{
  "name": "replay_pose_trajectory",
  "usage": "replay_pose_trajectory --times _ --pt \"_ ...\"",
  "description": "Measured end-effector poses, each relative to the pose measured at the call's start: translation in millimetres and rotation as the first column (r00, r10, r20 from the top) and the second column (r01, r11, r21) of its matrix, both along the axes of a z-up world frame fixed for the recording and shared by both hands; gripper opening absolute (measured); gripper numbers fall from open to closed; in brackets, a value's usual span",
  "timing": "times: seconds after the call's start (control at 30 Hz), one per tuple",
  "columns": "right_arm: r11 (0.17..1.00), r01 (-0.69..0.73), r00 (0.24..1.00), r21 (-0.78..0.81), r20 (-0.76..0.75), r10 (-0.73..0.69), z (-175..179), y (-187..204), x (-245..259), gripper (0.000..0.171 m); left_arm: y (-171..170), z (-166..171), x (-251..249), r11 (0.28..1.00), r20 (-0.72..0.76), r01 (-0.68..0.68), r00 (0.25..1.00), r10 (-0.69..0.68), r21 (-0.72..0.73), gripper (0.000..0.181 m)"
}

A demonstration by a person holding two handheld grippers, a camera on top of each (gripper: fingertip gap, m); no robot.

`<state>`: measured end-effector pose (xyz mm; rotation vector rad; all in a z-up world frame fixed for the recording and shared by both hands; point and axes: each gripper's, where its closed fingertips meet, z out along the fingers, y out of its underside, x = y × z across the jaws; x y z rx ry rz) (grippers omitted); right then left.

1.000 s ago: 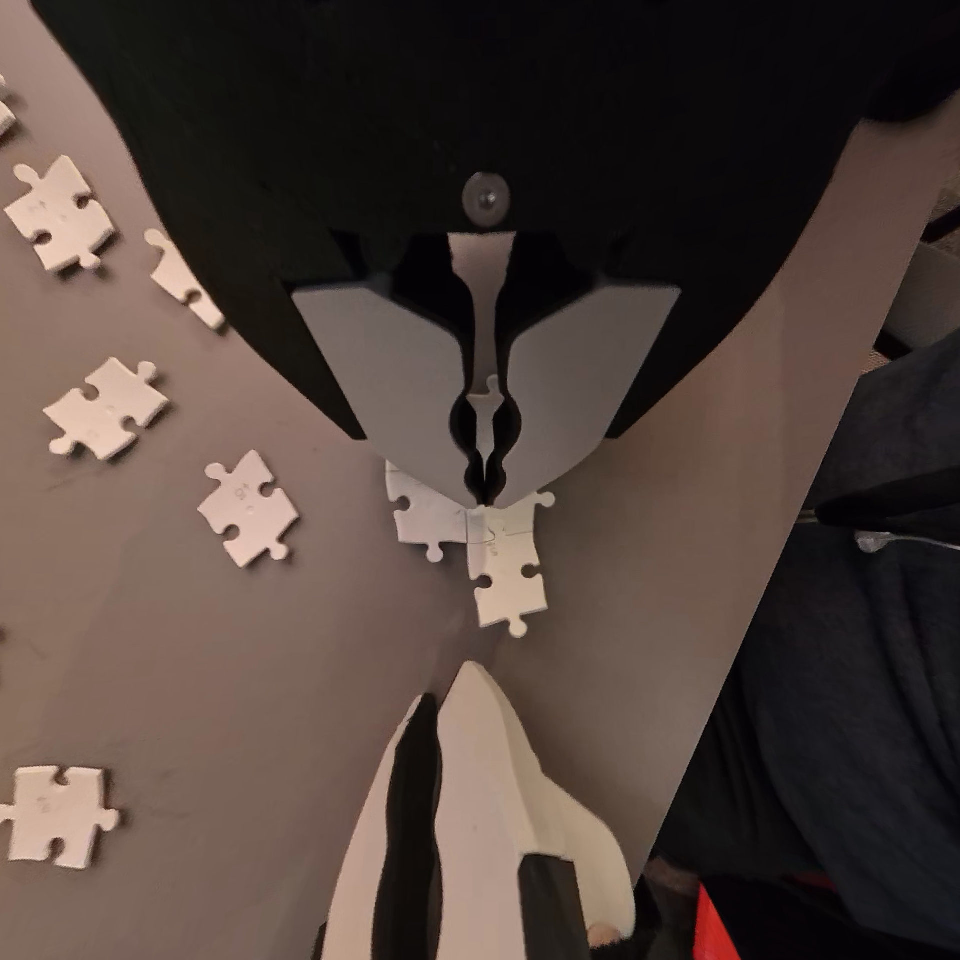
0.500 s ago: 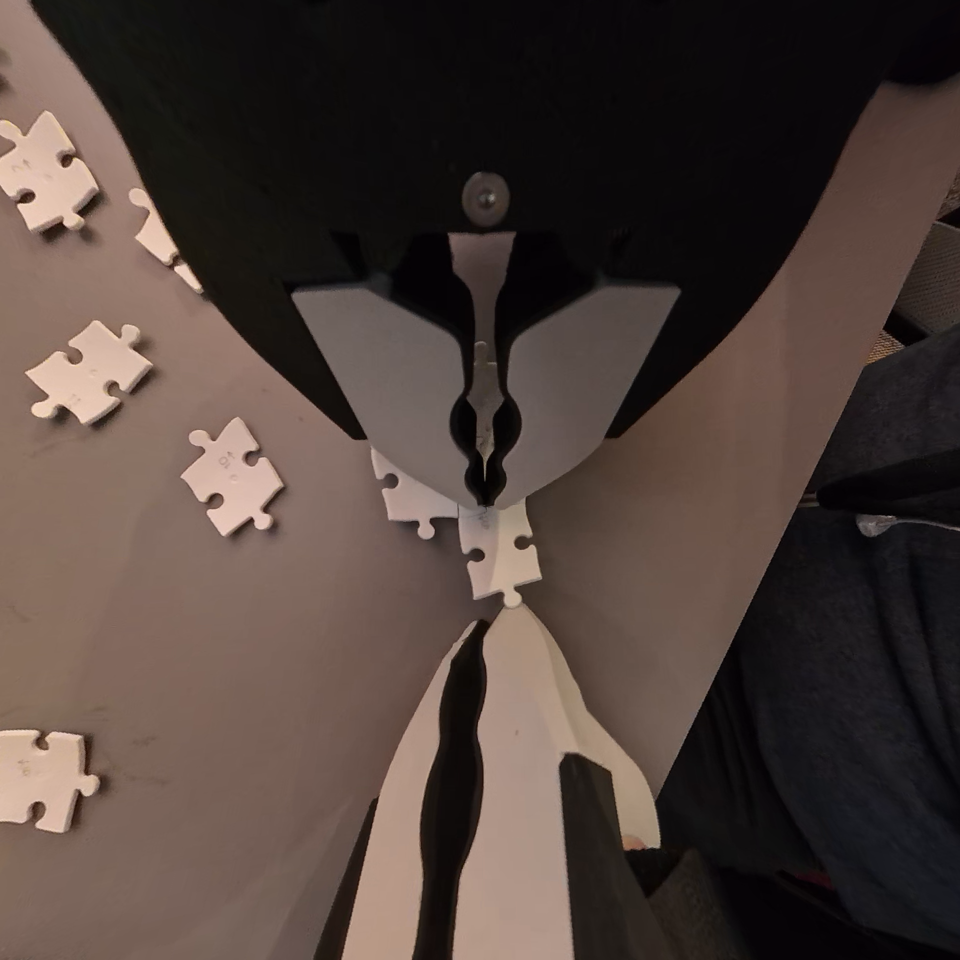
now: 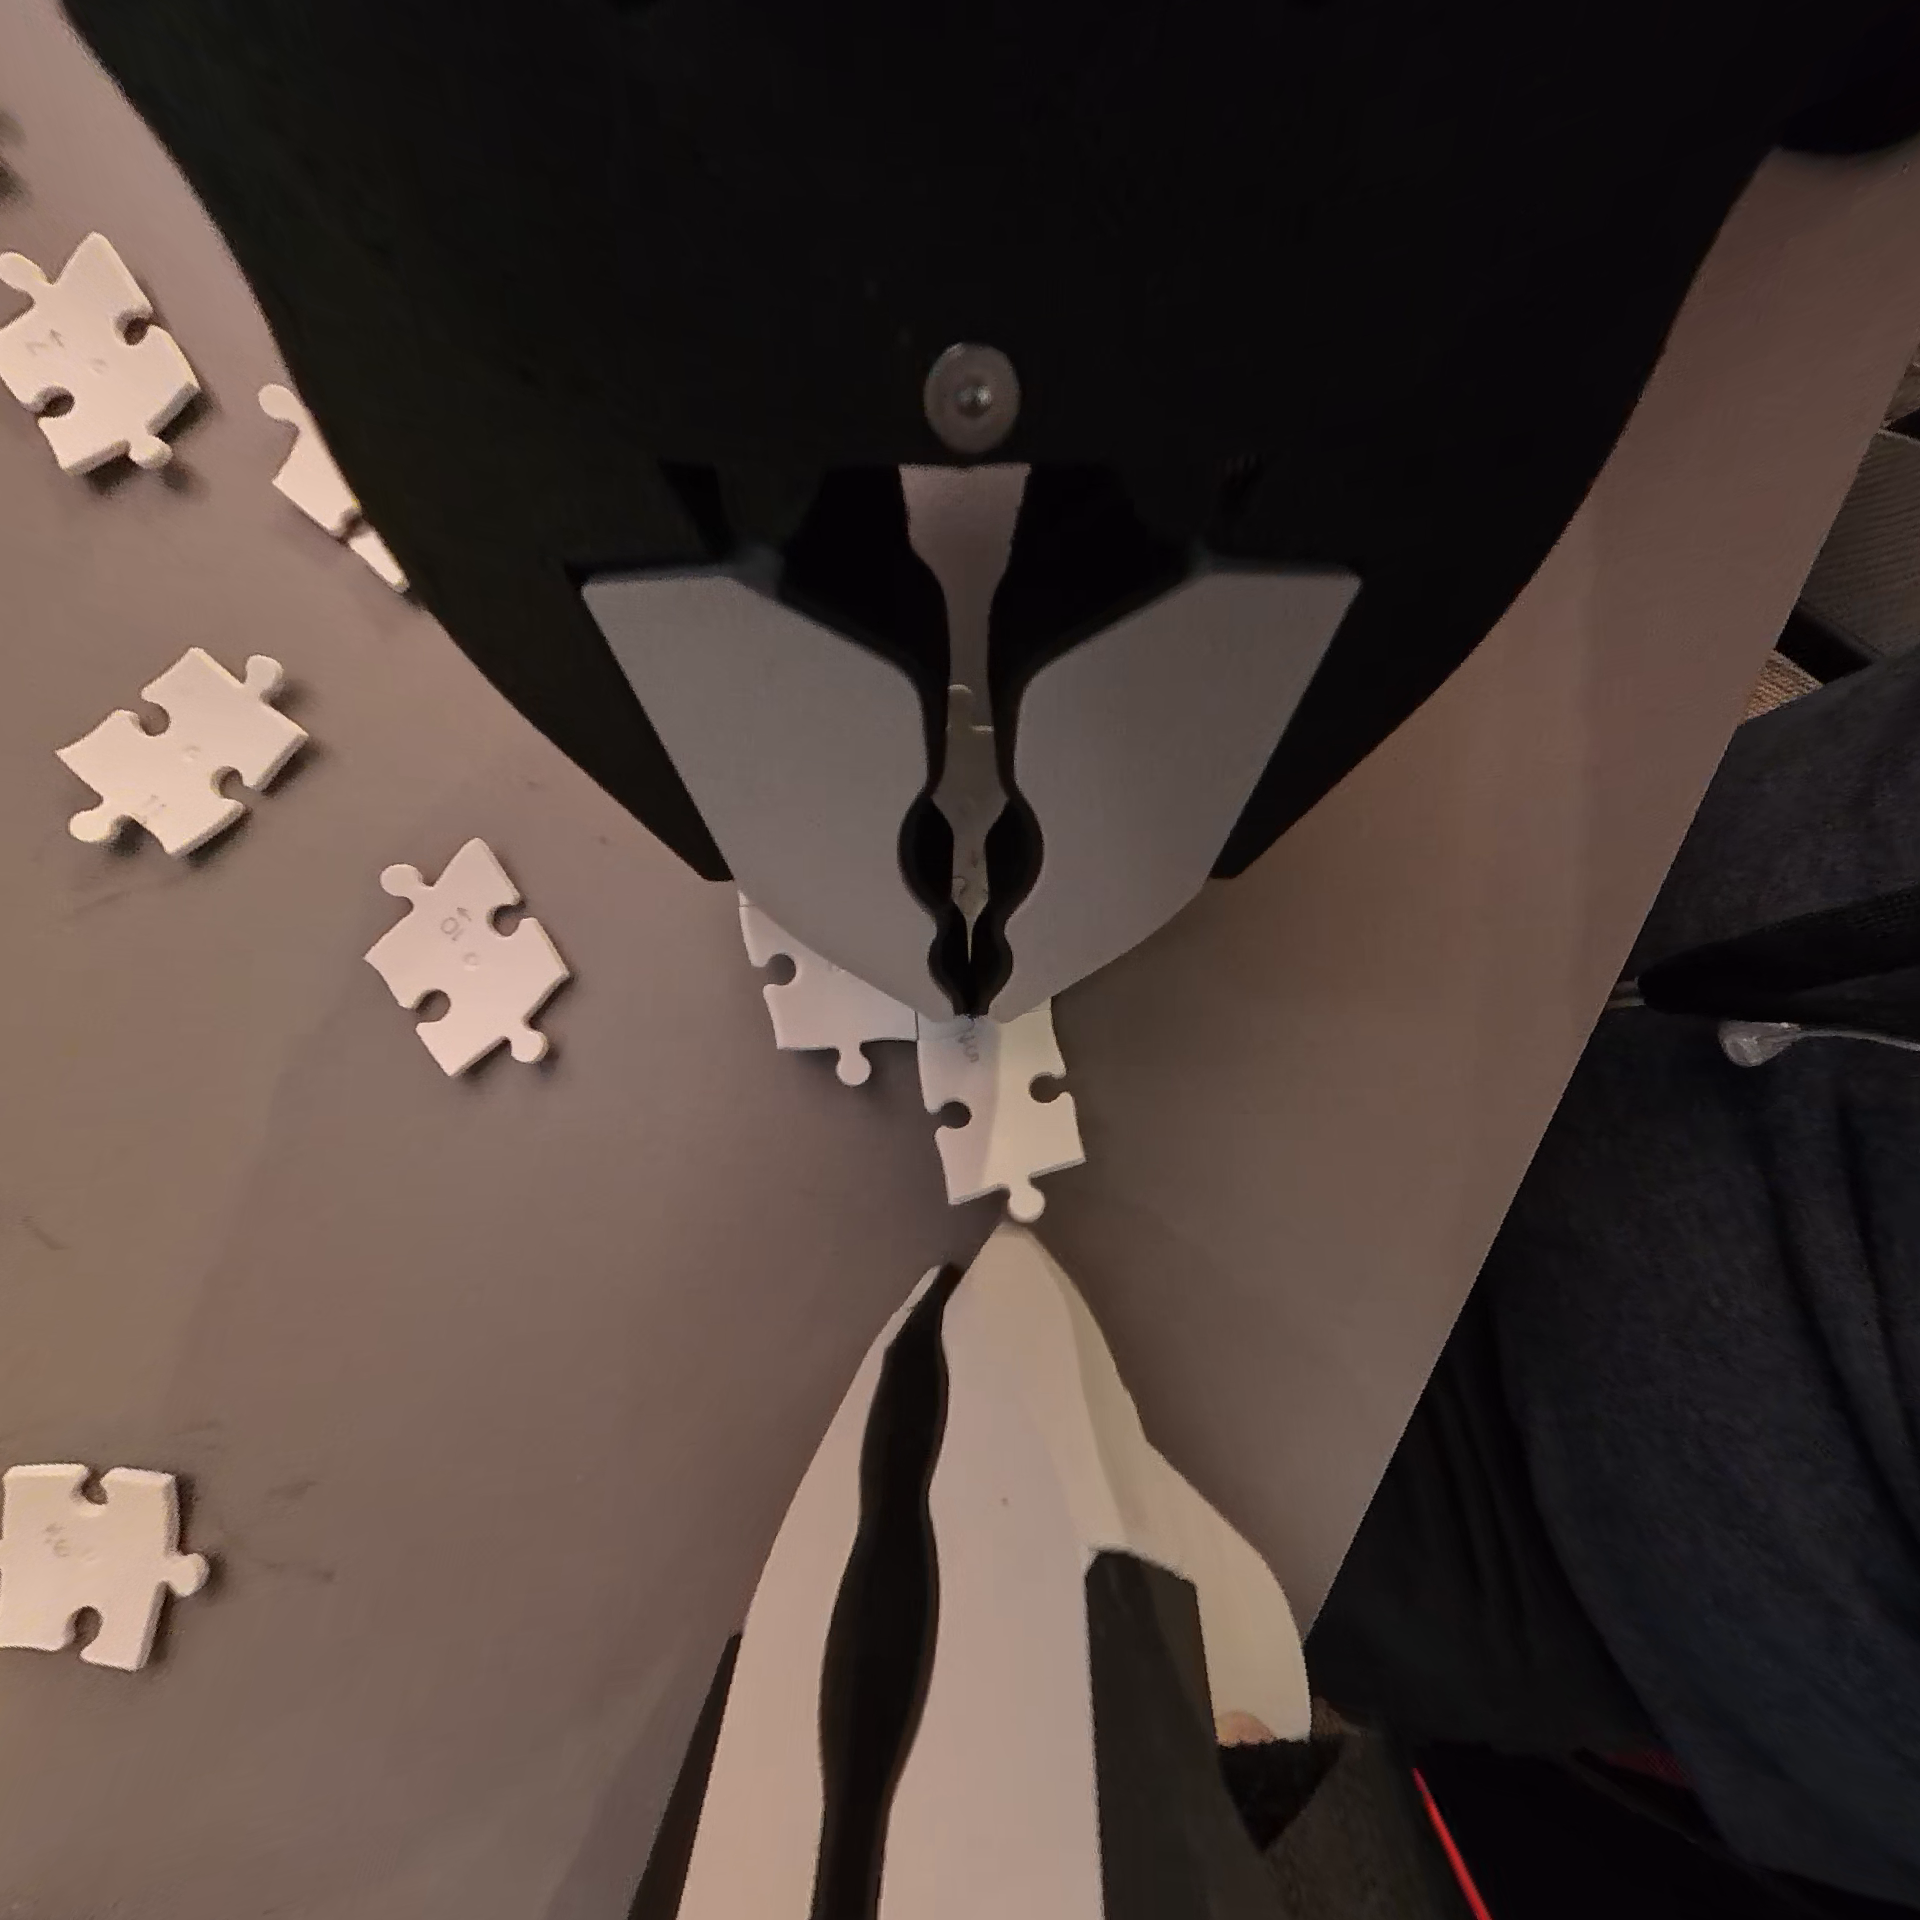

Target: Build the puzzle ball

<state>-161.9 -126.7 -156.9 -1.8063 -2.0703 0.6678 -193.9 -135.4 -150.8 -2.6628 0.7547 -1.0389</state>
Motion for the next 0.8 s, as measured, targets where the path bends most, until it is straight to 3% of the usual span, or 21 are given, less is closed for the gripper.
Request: replay_pose_trajectory --times 0.27,0.4,0.8 --pt "0.999 -0.003 1.0 0.035 0.006 0.003 2 3 1 0.001 10 17 -16 0.996 0.008 -0.063 0.998 0.062 0.064 0.014" --pt "0.998 -0.003 0.998 -0.056 -0.07 -0.001 15 -4 -4 0.001 7 14 -16 0.997 0.006 -0.057 0.998 0.057 0.052 0.014" --pt "1.0 0.001 1.0 -0.012 -0.008 -0.001 0 -4 -5 0.001 7 13 -18 0.997 0.009 -0.06 0.998 0.06 0.046 0.015"
